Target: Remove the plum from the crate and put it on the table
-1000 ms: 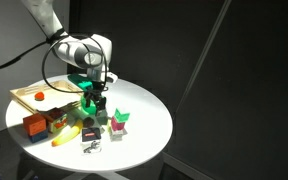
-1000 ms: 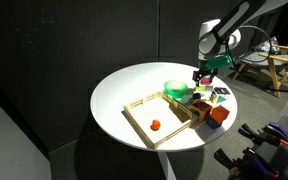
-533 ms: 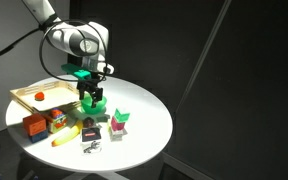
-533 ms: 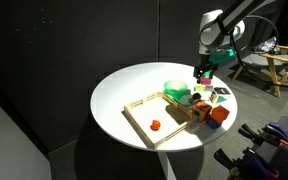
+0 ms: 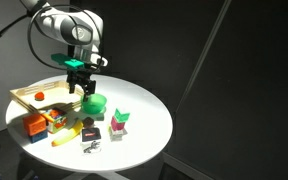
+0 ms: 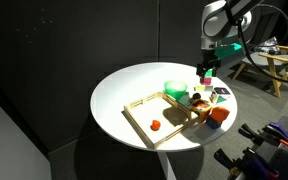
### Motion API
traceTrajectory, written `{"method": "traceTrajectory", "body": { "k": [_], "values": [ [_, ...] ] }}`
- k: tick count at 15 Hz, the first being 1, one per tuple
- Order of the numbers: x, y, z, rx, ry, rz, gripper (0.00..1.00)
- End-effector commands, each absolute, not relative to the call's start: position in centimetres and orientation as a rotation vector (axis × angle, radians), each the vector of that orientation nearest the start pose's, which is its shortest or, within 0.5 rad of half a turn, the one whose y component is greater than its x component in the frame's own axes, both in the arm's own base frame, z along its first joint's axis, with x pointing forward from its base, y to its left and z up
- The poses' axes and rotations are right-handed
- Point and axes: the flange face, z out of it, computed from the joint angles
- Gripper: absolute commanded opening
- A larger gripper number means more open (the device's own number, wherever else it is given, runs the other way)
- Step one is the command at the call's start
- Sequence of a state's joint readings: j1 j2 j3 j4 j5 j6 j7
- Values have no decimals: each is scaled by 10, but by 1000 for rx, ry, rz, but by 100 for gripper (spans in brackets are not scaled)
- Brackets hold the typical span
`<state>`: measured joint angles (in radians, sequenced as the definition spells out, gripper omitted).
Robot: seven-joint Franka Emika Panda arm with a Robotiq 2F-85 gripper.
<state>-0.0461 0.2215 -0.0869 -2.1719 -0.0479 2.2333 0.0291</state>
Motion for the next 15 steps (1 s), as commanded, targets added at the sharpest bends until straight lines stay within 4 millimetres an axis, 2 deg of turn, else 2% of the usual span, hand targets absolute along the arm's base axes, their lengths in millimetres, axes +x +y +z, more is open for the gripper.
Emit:
{"method": "traceTrajectory", "body": {
  "k": [1, 7, 15],
  "values": [
    [512, -66, 299, -3181, 181, 293, 100],
    [490, -62, 312, -3206, 204, 336, 100],
    [471, -51, 332, -3221, 174, 219, 100]
  ]
}}
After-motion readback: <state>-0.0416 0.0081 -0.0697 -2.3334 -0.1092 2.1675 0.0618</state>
